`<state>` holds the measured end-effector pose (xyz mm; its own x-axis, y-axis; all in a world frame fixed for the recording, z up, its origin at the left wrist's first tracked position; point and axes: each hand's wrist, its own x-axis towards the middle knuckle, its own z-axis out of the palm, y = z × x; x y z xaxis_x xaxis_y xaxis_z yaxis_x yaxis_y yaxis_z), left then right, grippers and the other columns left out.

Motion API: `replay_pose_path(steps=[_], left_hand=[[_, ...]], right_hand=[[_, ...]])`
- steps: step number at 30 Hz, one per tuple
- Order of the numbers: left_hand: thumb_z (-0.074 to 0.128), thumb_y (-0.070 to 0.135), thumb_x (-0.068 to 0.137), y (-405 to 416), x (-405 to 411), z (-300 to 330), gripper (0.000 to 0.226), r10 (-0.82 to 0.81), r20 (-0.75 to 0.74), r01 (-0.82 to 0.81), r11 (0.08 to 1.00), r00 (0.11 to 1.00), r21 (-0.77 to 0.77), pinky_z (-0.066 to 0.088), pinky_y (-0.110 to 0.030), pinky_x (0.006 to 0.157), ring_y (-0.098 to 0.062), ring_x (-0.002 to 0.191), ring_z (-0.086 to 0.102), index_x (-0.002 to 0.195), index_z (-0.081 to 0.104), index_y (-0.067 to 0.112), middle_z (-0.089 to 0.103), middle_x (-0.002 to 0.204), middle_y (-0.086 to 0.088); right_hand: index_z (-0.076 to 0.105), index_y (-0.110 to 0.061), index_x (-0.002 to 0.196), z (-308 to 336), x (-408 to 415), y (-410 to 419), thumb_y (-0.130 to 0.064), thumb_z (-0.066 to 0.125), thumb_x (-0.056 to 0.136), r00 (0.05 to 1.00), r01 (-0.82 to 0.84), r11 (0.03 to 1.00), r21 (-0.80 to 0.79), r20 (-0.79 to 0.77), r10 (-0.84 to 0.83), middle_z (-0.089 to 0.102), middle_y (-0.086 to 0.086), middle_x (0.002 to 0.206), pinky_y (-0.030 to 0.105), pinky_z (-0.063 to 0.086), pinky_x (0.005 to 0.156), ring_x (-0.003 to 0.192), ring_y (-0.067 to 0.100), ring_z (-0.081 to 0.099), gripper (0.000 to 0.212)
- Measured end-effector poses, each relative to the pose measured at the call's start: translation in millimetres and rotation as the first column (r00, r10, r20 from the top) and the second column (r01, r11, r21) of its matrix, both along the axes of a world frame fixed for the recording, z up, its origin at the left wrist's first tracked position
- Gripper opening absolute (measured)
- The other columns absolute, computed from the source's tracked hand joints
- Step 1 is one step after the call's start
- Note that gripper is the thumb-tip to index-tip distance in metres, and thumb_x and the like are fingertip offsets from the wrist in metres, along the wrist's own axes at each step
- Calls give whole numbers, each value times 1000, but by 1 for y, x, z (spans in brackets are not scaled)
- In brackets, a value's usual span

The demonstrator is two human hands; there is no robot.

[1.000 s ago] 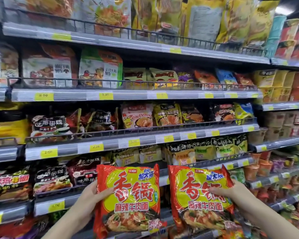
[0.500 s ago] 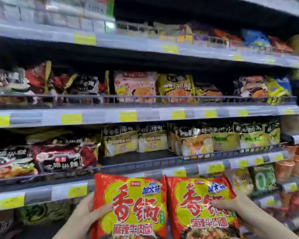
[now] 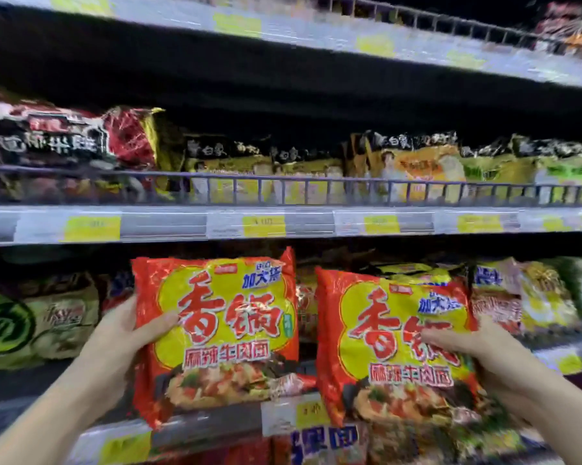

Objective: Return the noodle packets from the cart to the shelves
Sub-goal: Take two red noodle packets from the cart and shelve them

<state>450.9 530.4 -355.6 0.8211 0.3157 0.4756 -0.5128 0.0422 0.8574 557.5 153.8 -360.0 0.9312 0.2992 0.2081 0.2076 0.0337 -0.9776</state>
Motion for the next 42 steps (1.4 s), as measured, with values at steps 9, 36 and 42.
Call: replay_pose_path(steps=[9, 36, 42], left_hand=[[44, -1, 87, 25, 14, -5, 36, 16, 87, -20, 999, 996, 45, 58, -23, 56, -9, 62, 70, 80, 74, 18, 75, 76, 4], [90, 50, 27, 18, 5, -26, 83, 33, 9, -34, 994, 999, 100, 57, -29, 54, -21, 78, 72, 100, 63, 21, 75, 94, -4], [90, 52, 23, 18, 8, -23, 87, 19, 42, -24, 992, 999, 124, 57, -29, 55, -21, 79, 72, 99, 65, 21, 75, 95, -5]], right_hand=[[67, 0, 103, 36, 24, 42, -6, 74, 63, 974, -14, 997, 72, 228, -3, 76, 11, 87, 31, 60, 63, 75, 24, 73, 41], [46, -9, 129, 0, 80, 123, -9, 69, 83, 935, 270, 914, -302, 309, -174, 61, 10, 116, 37, 48, 93, 107, 28, 59, 52], [5, -10, 150, -3, 84, 133, -2, 66, 83, 782, 543, 722, -429, 571, -248, 23, 16, 154, 31, 43, 96, 132, 30, 41, 91]])
